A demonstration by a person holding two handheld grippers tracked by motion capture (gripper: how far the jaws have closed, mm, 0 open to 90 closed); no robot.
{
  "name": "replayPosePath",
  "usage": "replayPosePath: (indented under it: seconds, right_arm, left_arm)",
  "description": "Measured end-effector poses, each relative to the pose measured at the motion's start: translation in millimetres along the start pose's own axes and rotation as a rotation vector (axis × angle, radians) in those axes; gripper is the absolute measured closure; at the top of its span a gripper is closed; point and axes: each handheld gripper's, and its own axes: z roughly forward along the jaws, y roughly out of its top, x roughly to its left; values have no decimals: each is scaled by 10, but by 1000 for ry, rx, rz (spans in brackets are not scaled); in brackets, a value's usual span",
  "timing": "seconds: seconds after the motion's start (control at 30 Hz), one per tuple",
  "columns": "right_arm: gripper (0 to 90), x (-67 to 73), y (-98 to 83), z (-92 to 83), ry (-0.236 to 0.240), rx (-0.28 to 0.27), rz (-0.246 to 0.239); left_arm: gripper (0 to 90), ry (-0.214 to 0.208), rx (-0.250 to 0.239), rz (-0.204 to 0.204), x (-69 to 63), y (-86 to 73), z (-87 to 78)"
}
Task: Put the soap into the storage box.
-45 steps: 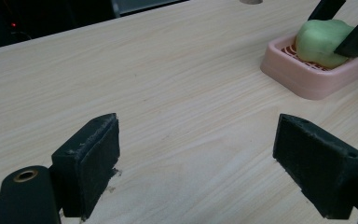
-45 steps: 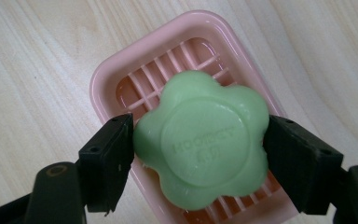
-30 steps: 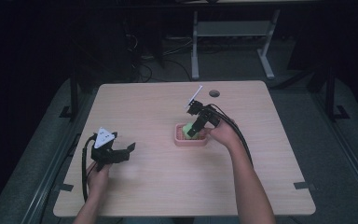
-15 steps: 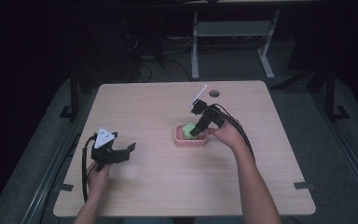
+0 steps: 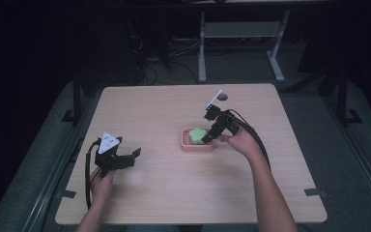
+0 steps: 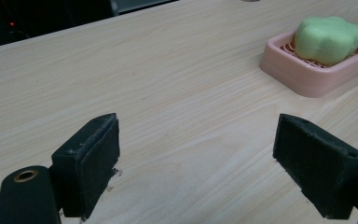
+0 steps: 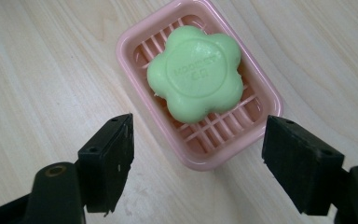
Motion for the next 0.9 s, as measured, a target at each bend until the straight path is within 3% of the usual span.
replayPosePath:
  seconds: [0.3, 0.9]
  right_arm:
    - [245, 29, -127, -22, 6, -5, -3]
    - [245, -10, -446, -124, 6, -20, 41]
  left_arm:
    - [143, 0, 0, 2, 1, 0, -1]
    - [143, -4, 7, 8, -6, 0, 6]
